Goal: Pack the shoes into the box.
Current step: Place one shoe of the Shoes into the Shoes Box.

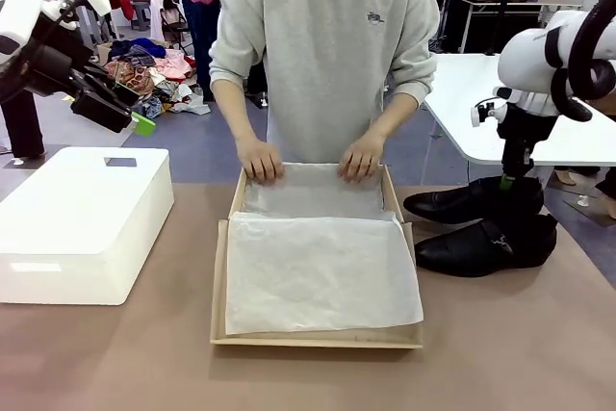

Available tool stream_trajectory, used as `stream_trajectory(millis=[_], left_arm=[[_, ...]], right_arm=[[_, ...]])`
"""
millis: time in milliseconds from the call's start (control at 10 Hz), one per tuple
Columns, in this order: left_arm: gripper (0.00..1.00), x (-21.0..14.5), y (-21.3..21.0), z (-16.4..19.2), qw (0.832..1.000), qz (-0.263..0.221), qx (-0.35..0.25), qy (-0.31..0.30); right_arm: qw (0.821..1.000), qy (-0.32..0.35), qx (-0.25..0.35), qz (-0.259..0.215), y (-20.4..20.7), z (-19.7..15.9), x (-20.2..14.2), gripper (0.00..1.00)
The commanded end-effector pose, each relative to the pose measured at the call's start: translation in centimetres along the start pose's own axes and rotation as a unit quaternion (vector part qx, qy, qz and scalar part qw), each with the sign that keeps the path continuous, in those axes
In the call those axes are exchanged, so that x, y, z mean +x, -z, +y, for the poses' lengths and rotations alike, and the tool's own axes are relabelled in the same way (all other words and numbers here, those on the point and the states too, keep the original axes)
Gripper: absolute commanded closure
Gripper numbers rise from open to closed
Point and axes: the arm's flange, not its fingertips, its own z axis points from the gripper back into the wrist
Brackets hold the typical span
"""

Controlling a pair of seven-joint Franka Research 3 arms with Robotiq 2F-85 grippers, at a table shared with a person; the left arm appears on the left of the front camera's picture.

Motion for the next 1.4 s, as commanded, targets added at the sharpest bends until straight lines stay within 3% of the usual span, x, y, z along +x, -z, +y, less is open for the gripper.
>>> stream_trajectory(millis=[0, 600, 1300], left_arm=[[0.00, -0.1, 0.0, 0.1, 1.000, -0.007, -0.006, 0.007], [0.00, -0.1, 0.0, 0.1, 1.000, -0.007, -0.006, 0.007], [0.00, -0.1, 0.0, 0.1, 1.000, -0.007, -0.006, 0.007]], right_arm=[[1.000, 0.014, 0.013, 0.010, -1.8, -0.2, 0.1, 1.00], [0.999, 0.023, 0.021, 0.039, -6.6, 0.7, 0.2, 1.00], [0.998, 0.037, 0.026, 0.036, -14.3, 4.7, 2.8, 1.00]])
